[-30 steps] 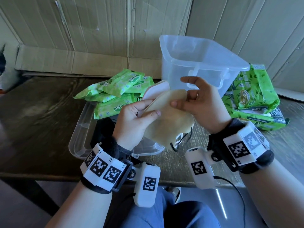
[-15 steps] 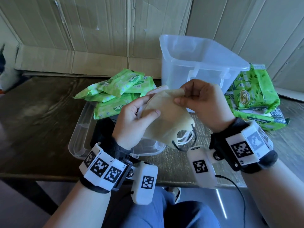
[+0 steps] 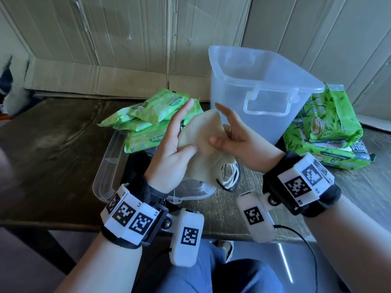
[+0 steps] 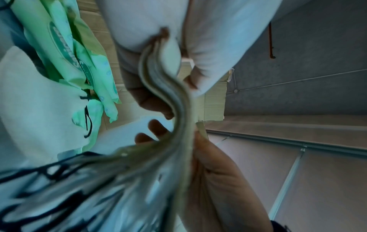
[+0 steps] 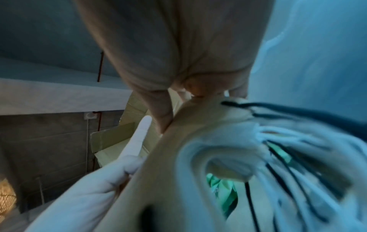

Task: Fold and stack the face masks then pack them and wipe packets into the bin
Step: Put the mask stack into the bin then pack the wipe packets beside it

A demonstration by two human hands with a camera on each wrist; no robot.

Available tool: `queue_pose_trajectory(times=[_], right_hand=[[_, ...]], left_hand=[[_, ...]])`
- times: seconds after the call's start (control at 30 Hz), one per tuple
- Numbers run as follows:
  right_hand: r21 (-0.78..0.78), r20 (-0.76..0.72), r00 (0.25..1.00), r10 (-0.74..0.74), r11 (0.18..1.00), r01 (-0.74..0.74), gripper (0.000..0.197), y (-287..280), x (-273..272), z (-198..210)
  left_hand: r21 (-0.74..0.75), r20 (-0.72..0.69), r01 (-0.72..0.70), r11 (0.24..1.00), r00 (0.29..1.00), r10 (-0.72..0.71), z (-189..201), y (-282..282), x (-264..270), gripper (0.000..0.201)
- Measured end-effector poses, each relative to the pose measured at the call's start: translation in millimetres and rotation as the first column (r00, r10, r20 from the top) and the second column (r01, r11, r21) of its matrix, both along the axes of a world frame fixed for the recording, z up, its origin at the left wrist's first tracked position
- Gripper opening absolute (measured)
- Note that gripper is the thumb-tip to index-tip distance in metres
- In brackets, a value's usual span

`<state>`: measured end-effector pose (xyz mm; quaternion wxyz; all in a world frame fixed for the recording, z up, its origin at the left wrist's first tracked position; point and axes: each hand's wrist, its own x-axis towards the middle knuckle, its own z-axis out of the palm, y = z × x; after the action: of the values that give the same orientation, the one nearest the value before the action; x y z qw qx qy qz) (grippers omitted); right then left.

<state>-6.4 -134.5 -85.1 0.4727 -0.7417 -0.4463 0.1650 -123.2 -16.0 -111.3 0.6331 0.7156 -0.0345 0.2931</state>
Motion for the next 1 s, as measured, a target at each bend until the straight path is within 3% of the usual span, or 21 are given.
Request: queue_pose_trajectory(times=[0.1, 0.2, 0.27, 0.33, 0.4, 0.53, 0.6, 0.7, 0.8, 0.93, 0.97, 1.0], right_hand=[[-0.004, 0.013, 1.0, 0.006, 1.0, -0.006, 0.071, 5.3, 5.1, 3.7], [-0.043, 0.139, 0.989, -0.044, 0.998, 0.051, 0.061, 18.3, 8.8, 7.5], [-0.127, 0.237, 0.97, -0.044, 0.989, 0.076, 0.046, 31.7, 7.4, 8.1], [-0.28, 0.331, 0.942, 0.06, 0.959, 0.037, 0.035, 48.0, -0.8, 6.2], [-0.437, 0.409, 0.879, 0.244, 0.898, -0.046, 0.034, 66.7, -14.3, 3.1], [-0.726, 0.482, 0.624, 0.615, 0.679, -0.108, 0.062, 107.3, -41.0, -4.8], [-0.807, 0.452, 0.554, 0.7, 0.585, -0.08, 0.074, 125.9, -46.2, -10.2], [-0.861, 0.407, 0.508, 0.759, 0.504, -0.064, 0.077, 141.4, -53.0, -13.0], [-0.841, 0.446, 0.458, 0.769, 0.535, -0.079, 0.063, 148.4, -59.3, -10.4], [-0.835, 0.507, 0.297, 0.809, 0.547, -0.062, 0.028, 156.4, -64.4, -15.6], [-0.834, 0.509, 0.306, 0.804, 0.549, -0.057, 0.026, 155.4, -64.2, -14.6], [-0.813, 0.516, 0.369, 0.773, 0.578, -0.073, 0.026, 152.4, -62.9, -9.4]], left_hand=[[0.063, -0.085, -0.1, 0.993, 0.991, 0.106, -7.3, 17.5, -3.9, 0.056], [-0.007, -0.131, -0.251, 0.968, 0.96, 0.248, -7.1, 44.4, -17.0, 0.045], [-0.035, -0.12, -0.347, 0.937, 0.933, 0.34, -2.4, 61.5, -30.1, 0.04], [-0.061, -0.107, -0.416, 0.907, 0.906, 0.409, 2.2, 75.6, -42.4, 0.038], [-0.107, -0.113, -0.455, 0.884, 0.889, 0.444, 4.5, 86.0, -51.0, 0.032], [-0.193, -0.118, -0.521, 0.832, 0.854, 0.507, 4.2, 98.3, -62.8, 0.031], [-0.22, -0.107, -0.548, 0.807, 0.836, 0.538, 3.3, 102.1, -67.6, 0.032], [-0.232, -0.106, -0.563, 0.793, 0.826, 0.554, 2.5, 107.0, -74.1, 0.032], [-0.256, -0.107, -0.568, 0.782, 0.821, 0.561, 2.7, 109.9, -78.7, 0.029], [-0.279, -0.078, -0.575, 0.769, 0.812, 0.579, 1.4, 109.9, -79.1, 0.028], [-0.279, -0.07, -0.578, 0.767, 0.809, 0.584, -0.6, 111.4, -79.2, 0.028], [-0.281, -0.066, -0.58, 0.764, 0.806, 0.588, -2.5, 112.8, -79.3, 0.03]])
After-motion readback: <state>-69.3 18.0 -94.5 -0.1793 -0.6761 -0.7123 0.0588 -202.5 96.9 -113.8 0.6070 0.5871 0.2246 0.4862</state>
